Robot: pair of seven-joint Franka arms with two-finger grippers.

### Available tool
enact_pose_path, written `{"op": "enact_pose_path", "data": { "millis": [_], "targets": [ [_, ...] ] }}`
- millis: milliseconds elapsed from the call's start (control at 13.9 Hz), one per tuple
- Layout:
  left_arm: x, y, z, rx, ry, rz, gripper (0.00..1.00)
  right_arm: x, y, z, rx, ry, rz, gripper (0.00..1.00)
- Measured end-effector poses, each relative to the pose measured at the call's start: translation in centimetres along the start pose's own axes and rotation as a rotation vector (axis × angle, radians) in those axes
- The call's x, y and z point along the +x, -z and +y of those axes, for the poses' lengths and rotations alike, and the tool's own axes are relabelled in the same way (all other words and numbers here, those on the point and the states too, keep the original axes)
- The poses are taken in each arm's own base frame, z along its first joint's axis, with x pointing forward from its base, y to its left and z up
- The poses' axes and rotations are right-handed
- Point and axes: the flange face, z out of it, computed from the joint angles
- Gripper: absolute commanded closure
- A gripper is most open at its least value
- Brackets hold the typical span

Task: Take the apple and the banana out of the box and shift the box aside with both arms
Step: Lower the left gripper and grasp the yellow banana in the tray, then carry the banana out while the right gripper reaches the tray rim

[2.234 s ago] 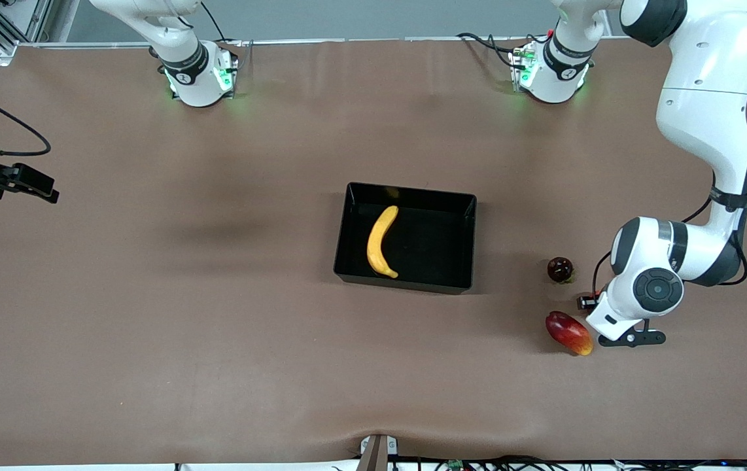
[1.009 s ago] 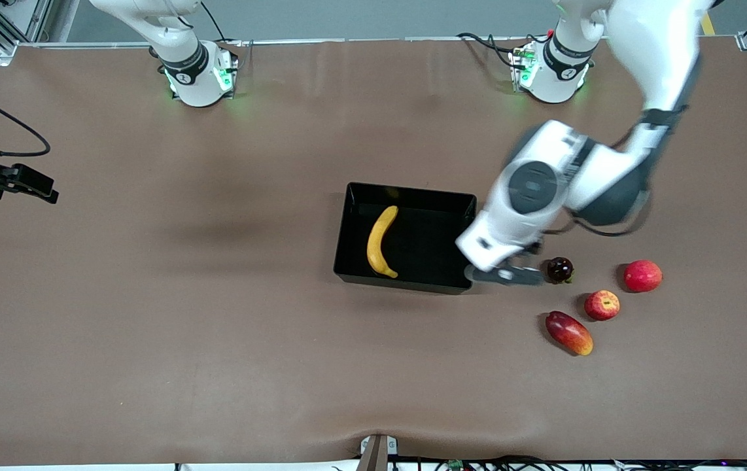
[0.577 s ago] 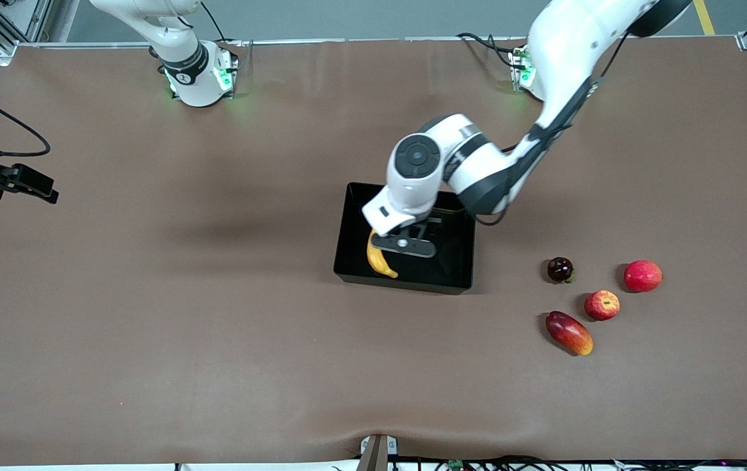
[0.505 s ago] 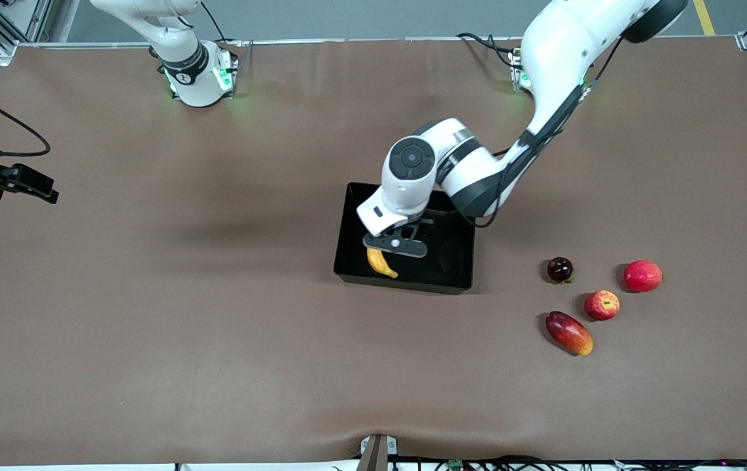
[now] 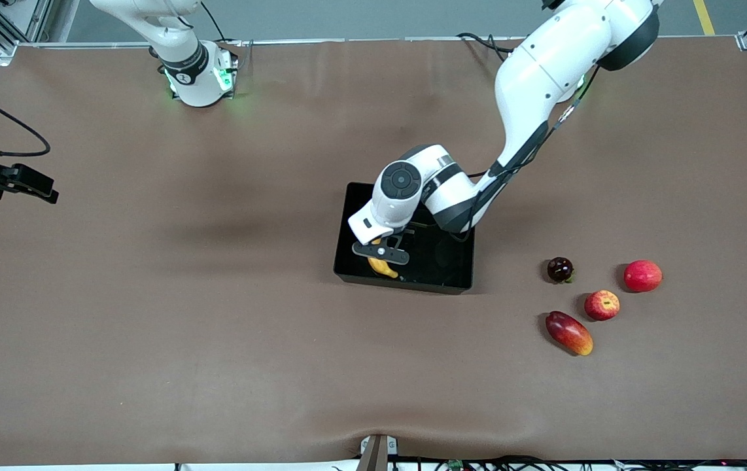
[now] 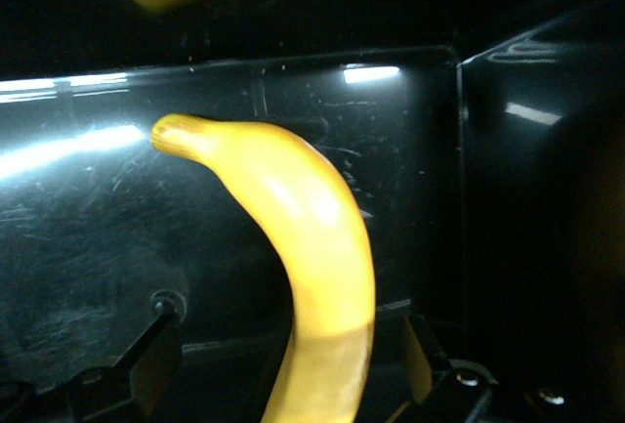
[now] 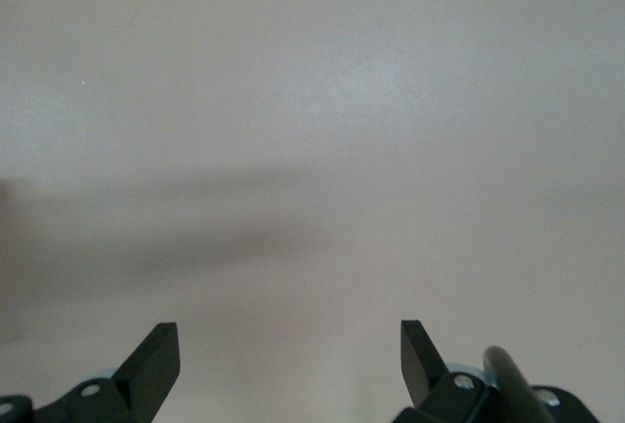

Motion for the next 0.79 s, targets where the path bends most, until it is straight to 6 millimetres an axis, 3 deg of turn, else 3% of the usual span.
{"op": "enact_pose_path", "data": {
  "millis": [72, 144, 288, 360, 793],
  "targets": [
    [-0.2, -0.7, 0.2, 0.007, -0.005, 0.005, 0.15, 0.0, 0.0, 0.0, 0.0, 0.0, 0.0, 0.0],
    [-0.3, -1.3, 0.3, 0.011, -0.009, 0.007, 0.37, 0.0, 0.0, 0.0, 0.0, 0.001, 0.0, 0.0],
    [-0.5, -1.8, 0.4, 0.014, -0.014, 0.005, 0.89, 0.1, -0.1, -0.1, 0.0, 0.002, -0.002, 0.0],
    [-0.6, -1.8, 0.6, 0.015, -0.017, 0.005, 1.0, 0.1, -0.3, -0.1, 0.0, 0.002, -0.005, 0.0],
    [-0.2, -0.5, 1.0, 0.059, -0.047, 0.028, 1.0, 0.5, -1.1, -0.1, 0.0, 0.002, -0.02, 0.0]
  ]
}}
